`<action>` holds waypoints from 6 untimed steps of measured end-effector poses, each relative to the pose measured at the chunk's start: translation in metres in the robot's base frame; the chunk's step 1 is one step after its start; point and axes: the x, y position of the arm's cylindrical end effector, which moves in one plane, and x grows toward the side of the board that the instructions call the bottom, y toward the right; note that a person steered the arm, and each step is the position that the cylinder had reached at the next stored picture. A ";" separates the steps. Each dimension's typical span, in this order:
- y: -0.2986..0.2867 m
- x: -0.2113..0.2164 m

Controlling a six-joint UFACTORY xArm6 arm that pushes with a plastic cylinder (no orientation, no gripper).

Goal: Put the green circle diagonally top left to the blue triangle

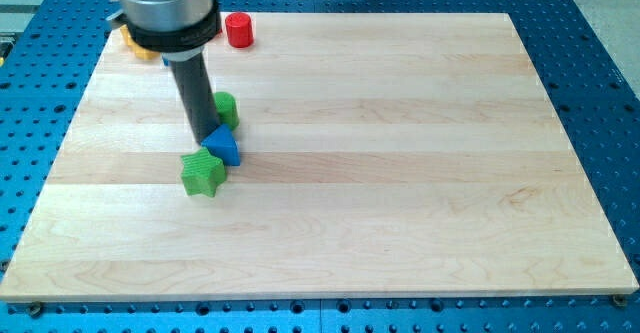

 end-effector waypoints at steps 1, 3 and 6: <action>0.004 -0.039; 0.033 -0.062; 0.118 0.004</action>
